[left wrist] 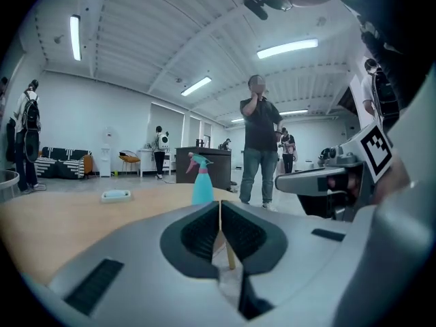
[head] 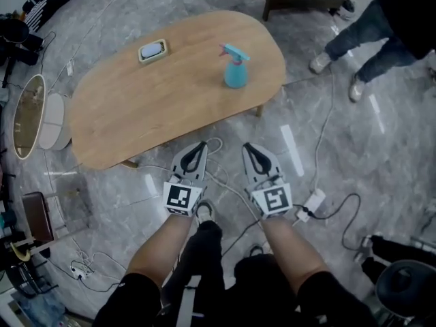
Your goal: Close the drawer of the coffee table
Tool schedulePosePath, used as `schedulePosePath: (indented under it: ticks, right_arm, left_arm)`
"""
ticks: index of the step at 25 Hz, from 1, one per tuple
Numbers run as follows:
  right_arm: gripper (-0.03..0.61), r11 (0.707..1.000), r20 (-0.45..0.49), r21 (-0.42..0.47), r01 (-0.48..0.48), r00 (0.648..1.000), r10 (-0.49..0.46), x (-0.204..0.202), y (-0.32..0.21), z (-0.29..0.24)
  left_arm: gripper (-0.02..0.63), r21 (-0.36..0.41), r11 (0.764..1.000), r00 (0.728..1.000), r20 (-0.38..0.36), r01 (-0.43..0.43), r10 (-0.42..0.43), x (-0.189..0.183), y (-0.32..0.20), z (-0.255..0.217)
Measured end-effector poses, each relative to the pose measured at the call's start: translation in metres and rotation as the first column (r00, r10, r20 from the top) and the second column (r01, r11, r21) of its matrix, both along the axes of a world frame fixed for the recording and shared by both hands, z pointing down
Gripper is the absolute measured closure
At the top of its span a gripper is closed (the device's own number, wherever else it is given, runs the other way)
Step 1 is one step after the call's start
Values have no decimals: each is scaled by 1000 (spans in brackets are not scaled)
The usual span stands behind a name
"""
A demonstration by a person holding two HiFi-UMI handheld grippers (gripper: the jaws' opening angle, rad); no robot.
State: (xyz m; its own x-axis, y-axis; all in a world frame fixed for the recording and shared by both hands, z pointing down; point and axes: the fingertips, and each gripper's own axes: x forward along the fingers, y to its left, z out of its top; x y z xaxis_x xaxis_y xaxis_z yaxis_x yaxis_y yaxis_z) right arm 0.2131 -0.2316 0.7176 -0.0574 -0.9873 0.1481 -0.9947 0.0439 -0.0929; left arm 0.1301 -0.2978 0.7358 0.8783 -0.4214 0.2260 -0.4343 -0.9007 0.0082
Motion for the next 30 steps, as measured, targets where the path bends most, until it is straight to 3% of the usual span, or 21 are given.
schedulePosePath:
  ticks: [5, 14, 30]
  right_arm:
    - [563, 1000, -6, -16, 2, 1000, -2, -10, 12, -67]
    - [563, 999, -18, -40, -18, 1000, 17, -14, 36, -145]
    - [563, 999, -33, -33, -26, 999, 25, -16, 65, -223]
  left_arm:
    - [603, -21, 1000, 1000, -6, 10, -10, -9, 19, -61]
    - [603, -50, 997, 998, 22, 52, -51, -28, 44, -124]
    - [603, -44, 998, 998, 49, 49, -47, -35, 77, -186]
